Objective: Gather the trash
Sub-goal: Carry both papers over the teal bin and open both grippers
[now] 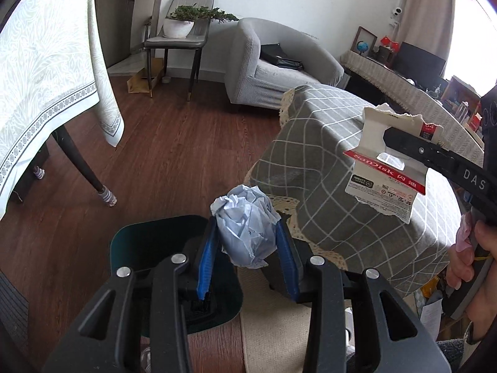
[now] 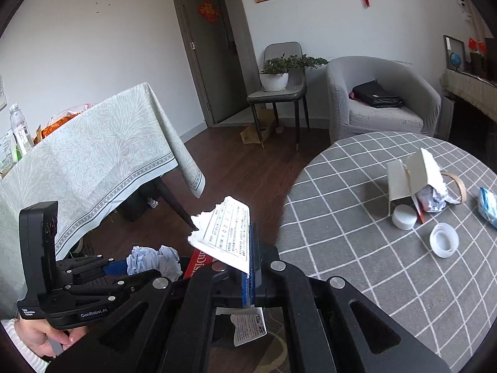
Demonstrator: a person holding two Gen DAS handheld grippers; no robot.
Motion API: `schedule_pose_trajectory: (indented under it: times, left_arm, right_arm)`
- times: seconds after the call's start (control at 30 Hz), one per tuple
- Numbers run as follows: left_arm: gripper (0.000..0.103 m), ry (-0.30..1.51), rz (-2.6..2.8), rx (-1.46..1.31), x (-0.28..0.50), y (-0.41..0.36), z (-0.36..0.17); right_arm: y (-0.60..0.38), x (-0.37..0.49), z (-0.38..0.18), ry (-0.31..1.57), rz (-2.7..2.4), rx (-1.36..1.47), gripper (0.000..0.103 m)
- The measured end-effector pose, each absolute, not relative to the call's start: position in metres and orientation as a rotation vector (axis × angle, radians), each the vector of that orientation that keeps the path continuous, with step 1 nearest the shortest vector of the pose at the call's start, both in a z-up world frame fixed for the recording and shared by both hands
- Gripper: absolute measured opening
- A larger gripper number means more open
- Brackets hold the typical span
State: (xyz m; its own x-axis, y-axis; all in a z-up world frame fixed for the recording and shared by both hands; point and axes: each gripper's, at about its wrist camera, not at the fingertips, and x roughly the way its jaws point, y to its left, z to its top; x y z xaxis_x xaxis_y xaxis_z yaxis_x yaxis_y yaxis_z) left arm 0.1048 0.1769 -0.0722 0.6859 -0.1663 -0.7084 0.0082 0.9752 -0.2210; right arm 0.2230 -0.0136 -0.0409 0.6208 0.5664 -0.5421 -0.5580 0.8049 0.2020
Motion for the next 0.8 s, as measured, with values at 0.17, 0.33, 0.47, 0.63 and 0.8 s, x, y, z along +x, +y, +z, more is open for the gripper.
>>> schedule_pose_trajectory:
  times: [0.17,0.33,0.47,0.63,0.8]
  left_arm:
    - [0.040,0.860,-0.051,-0.216,0.103,0.205,-0.094]
    - [0.040,0.927,-0.025,-0.241,0.103,0.227,-0.120]
    - [0.040,0.988,-0.005,-0.254,0.104,0.237,-0.140]
    - [0.041,1.053,0.006,-0.267,0.103,0.249,-0.167]
    - [0.056,1.099,0.012,-0.266,0.100,0.258,-0.182]
  right_arm:
    - [0.020,0.223,-0.049,0.670,0.688,-0.021,0.001]
    - [0.049,0.229,-0.064,0.731,0.720,-0.022,0.001]
    - [0.074,0.228,-0.078,0.770,0.746,-0.045,0.001]
    - [0.103,0.225,-0.088,0.796,0.774,-0.079,0.001]
    - [0.124,0.224,-0.098,0.824,0.792,-0.109,0.001]
